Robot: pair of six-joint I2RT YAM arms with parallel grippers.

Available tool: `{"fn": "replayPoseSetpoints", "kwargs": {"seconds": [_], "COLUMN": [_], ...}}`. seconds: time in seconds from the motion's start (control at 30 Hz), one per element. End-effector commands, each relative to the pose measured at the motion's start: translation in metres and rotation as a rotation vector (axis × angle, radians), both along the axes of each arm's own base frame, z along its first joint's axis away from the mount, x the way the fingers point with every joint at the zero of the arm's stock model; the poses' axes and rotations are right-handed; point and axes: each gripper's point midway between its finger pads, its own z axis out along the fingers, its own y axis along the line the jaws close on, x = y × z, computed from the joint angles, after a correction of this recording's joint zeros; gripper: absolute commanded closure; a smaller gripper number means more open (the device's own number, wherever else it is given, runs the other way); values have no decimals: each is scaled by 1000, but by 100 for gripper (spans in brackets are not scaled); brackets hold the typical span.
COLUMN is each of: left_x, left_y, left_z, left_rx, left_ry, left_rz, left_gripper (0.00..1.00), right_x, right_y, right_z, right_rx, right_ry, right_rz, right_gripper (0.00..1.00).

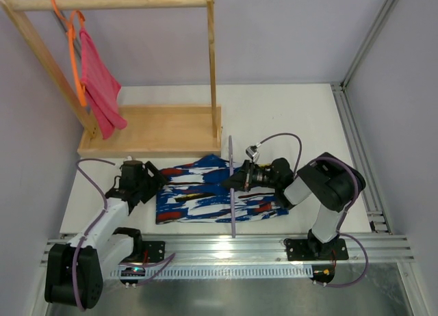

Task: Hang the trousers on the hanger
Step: Place trousers on hanger

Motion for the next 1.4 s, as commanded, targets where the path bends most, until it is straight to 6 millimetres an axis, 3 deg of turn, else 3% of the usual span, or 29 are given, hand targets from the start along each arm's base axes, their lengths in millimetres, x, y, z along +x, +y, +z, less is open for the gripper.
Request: {"fn": "replayPoseSetpoints", "kwargs": {"seconds": [0.0, 0.1, 0.27, 0.43, 0.67, 0.93, 1.07, 1.23, 1.37], "left_x": [-17, -14, -12, -11, -8, 0, 2, -10, -18], "left_y": [2, 0, -4, -7, -7, -7, -11, -6, -3], "left_z": [-22, -19, -17, -18, -12, 3, 8, -6, -16], "left_rx": [10, 1, -12, -33, -27, -27, -40, -15, -14], "left_ry": [80, 58, 42, 36, 10, -37, -52, 26, 61], "left_rz": [-6, -20, -32, -37, -42, -45, -65, -53, -22], "left_gripper": [23, 31, 44, 46, 50, 51, 50, 32, 29], "right_x": [-4, -6, -6, 2, 4, 4, 2, 0, 0], "right_y": [-2, -1, 2, 10, 11, 7, 5, 4, 4], "right_z": [19, 32, 85, 104, 80, 21, 16, 10, 8], "right_rx": [85, 112, 209, 252, 208, 89, 76, 65, 62], "right_ry": [-178, -202, -320, -331, -304, -206, -205, -185, -180], "right_rz": [3, 23, 48, 47, -1, -32, -32, -28, -26], "right_gripper": [96, 96, 96, 96, 96, 96, 96, 96, 96]}}
